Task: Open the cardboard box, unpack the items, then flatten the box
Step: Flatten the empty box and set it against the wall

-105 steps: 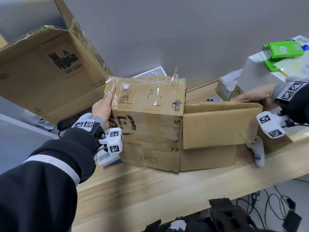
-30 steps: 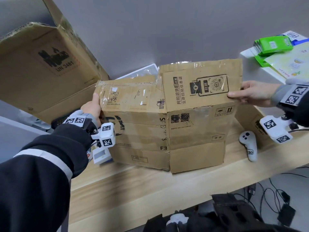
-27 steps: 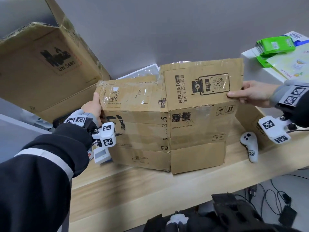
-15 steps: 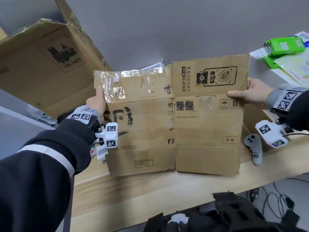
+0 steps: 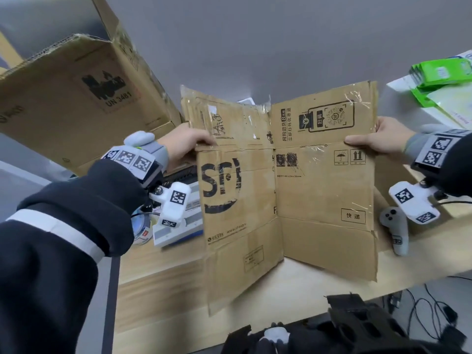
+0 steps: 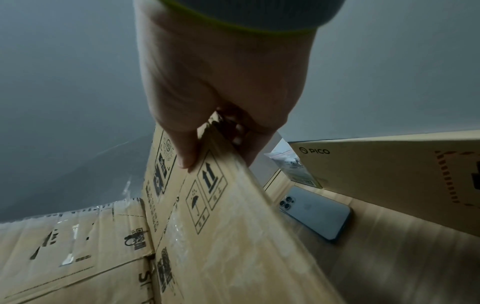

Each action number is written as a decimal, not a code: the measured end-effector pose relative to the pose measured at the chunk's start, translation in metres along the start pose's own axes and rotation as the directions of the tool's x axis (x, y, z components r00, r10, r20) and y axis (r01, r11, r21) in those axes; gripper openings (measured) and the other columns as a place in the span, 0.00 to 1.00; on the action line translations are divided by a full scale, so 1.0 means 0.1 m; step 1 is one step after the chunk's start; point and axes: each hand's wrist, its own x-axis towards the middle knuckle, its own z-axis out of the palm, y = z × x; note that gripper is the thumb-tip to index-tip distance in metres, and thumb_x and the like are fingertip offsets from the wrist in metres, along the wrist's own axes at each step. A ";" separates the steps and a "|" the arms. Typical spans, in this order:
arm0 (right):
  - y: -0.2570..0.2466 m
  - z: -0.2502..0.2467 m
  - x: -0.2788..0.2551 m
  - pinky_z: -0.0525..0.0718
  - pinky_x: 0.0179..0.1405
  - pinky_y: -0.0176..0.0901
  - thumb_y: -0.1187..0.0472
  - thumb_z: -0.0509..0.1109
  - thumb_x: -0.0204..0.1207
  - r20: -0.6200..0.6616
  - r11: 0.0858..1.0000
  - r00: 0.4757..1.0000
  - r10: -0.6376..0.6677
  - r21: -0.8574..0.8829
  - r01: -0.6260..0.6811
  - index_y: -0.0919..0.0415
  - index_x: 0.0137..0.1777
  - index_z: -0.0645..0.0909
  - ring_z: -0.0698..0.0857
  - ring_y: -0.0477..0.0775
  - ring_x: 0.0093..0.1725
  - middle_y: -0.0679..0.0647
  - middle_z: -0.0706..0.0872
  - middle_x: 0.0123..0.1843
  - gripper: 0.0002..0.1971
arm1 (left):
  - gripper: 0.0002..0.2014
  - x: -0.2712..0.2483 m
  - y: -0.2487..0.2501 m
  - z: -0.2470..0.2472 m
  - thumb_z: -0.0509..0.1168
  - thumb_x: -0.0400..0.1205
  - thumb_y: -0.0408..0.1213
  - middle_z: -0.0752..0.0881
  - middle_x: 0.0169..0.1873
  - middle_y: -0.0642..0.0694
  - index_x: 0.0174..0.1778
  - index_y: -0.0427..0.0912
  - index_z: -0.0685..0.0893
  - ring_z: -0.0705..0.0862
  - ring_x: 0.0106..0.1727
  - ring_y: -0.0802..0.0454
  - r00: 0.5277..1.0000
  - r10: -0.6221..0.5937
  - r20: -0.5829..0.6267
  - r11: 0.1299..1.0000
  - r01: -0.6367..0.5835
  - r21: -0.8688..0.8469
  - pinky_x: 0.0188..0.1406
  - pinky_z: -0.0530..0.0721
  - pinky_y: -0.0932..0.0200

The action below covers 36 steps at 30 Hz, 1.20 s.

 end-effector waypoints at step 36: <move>-0.97 0.33 -0.59 0.84 0.29 0.34 0.66 0.63 0.82 0.333 0.957 0.900 -0.282 0.170 0.237 0.63 0.44 0.83 0.85 0.42 0.28 0.47 0.87 0.30 0.09 | 0.35 -0.17 1.41 1.50 0.72 0.70 0.70 0.90 0.47 0.36 0.57 0.41 0.88 0.94 0.41 0.41 0.994 0.024 0.107 0.974 -0.048 0.222 0.38 0.93 0.50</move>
